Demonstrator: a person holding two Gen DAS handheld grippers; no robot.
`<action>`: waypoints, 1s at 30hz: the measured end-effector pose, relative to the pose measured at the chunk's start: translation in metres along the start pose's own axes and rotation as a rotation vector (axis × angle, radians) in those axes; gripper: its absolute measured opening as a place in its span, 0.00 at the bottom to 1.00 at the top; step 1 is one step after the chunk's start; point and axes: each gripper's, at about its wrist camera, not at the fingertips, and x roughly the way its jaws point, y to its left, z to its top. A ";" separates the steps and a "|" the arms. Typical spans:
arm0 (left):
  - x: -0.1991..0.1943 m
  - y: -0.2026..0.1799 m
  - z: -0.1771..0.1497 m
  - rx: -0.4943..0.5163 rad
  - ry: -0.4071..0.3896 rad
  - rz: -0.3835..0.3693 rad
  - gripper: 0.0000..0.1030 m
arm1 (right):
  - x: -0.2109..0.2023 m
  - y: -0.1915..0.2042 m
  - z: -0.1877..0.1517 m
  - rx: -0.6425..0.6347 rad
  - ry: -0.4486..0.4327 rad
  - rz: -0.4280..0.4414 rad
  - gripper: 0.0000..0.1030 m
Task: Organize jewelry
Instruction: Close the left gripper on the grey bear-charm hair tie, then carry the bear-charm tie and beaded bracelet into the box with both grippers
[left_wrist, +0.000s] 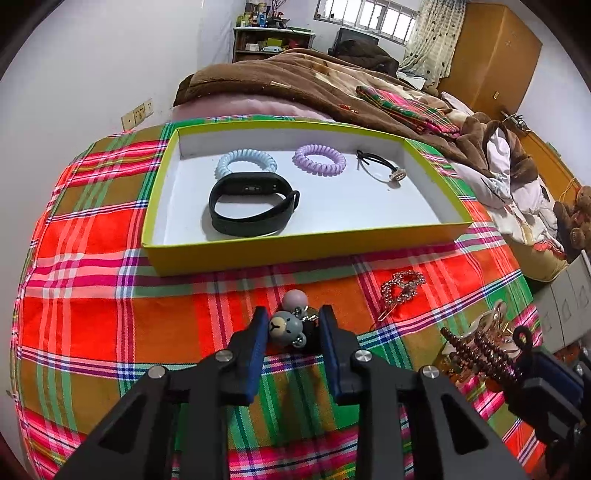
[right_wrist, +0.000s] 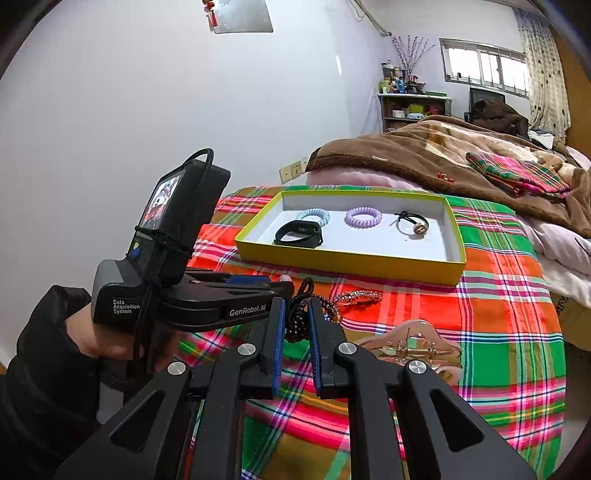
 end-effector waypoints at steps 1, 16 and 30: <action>-0.001 0.000 0.000 -0.002 -0.001 0.002 0.28 | 0.000 0.000 0.000 0.000 -0.002 0.000 0.12; -0.034 -0.005 0.011 0.008 -0.077 0.009 0.28 | -0.014 -0.002 0.017 -0.012 -0.042 -0.003 0.12; -0.057 -0.004 0.041 0.012 -0.140 0.011 0.28 | -0.022 -0.023 0.053 -0.004 -0.074 -0.020 0.12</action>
